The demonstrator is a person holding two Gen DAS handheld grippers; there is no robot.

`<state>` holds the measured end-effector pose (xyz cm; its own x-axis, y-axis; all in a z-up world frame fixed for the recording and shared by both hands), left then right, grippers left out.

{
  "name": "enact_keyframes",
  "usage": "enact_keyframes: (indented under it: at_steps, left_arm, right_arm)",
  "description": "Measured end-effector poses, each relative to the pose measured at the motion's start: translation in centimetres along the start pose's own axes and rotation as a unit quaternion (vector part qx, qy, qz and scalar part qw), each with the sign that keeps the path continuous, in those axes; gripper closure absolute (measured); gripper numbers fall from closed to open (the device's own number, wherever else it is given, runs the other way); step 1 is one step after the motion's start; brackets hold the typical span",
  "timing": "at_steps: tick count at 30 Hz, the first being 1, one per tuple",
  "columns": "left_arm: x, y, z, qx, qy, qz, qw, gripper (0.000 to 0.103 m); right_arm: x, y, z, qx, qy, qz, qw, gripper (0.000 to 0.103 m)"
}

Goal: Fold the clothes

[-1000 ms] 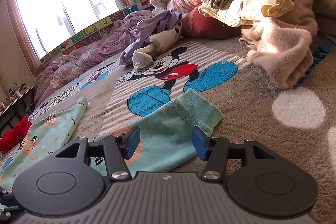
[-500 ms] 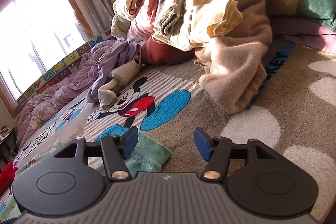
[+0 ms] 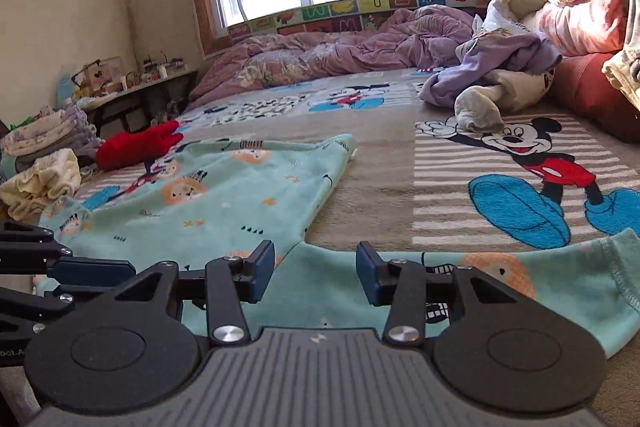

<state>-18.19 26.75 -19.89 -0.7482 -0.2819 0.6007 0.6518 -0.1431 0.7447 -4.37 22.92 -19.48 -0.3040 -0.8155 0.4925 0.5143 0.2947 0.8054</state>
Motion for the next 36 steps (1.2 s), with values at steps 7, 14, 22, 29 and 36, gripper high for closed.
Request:
enact_keyframes:
  at_steps: [7, 14, 22, 29, 36]
  left_arm:
    - [-1.0, -1.4, -1.1, -0.022, 0.014, 0.004, 0.9996, 0.086]
    - [-0.9, -1.5, -0.7, -0.001, 0.009, 0.0, 1.0, 0.086]
    - [-0.7, -1.6, -0.3, 0.025, 0.0, -0.004, 0.9997, 0.086]
    - [-0.8, -1.7, 0.2, 0.045, -0.014, -0.004, 0.9989, 0.086]
    - [-0.9, -1.5, 0.4, 0.06, -0.017, 0.001, 0.998, 0.086]
  right_arm:
    - [0.5, -0.4, -4.1, -0.05, -0.074, 0.016, 0.996, 0.091]
    - [2.7, 1.4, -8.3, -0.124, -0.114, -0.044, 0.985, 0.07]
    - [-1.9, 0.4, -0.9, -0.027, -0.033, 0.025, 0.999, 0.07]
    - [3.0, 2.4, -14.8, -0.269, -0.085, -0.069, 0.957, 0.061]
    - [8.9, -0.4, -24.9, -0.475, -0.096, -0.207, 0.85, 0.054]
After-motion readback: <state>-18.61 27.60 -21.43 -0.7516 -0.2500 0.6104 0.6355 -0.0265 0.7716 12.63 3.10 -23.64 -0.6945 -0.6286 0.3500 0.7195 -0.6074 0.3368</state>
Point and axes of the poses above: each gripper's, at about its wrist camera, not at the fingertips, and x roughly against the way its jaws point, z to its left, y to its top, the point moved 7 cm from there along -x, roughly the way its jaws point, and after that the axes turned 10 degrees about -x, right-handed, at the moved point
